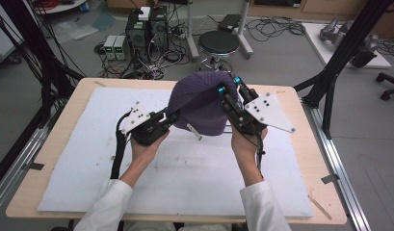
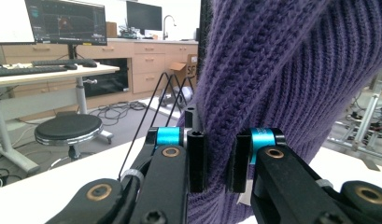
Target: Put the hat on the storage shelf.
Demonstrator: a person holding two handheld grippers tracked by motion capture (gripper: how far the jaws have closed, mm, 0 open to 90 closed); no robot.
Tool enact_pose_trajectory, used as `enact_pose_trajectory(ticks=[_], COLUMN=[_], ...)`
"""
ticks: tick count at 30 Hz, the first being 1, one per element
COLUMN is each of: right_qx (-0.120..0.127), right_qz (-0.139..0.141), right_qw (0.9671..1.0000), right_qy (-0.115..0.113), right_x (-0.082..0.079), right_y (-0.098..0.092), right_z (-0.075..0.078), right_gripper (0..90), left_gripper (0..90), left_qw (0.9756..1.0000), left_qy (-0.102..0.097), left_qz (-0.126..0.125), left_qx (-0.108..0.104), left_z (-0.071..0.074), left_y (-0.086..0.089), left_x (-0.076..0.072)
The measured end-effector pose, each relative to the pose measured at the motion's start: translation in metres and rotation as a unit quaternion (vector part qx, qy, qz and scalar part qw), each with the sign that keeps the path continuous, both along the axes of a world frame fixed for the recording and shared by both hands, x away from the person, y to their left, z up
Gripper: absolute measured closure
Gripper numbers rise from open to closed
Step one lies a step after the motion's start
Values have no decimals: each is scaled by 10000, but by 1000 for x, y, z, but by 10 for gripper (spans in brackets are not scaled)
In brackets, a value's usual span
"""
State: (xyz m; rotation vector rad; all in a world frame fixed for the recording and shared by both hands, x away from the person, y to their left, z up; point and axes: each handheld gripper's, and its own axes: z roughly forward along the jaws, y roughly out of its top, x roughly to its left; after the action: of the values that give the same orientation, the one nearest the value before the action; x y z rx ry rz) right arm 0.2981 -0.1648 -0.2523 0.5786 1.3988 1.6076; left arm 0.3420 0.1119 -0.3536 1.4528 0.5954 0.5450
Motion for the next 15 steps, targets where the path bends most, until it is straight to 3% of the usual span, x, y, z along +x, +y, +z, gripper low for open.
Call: enact_pose_trajectory(ticks=[15], right_qx=[-353], right_qz=[-437], right_qw=[9984], right_qy=[-70], right_x=[21], right_y=[-20], right_z=[24], right_gripper=[752], left_gripper=[819], left_qw=[9998], left_qy=[132], left_qz=[-100], left_qx=[-121], left_z=[20], left_y=[-28], left_x=[25])
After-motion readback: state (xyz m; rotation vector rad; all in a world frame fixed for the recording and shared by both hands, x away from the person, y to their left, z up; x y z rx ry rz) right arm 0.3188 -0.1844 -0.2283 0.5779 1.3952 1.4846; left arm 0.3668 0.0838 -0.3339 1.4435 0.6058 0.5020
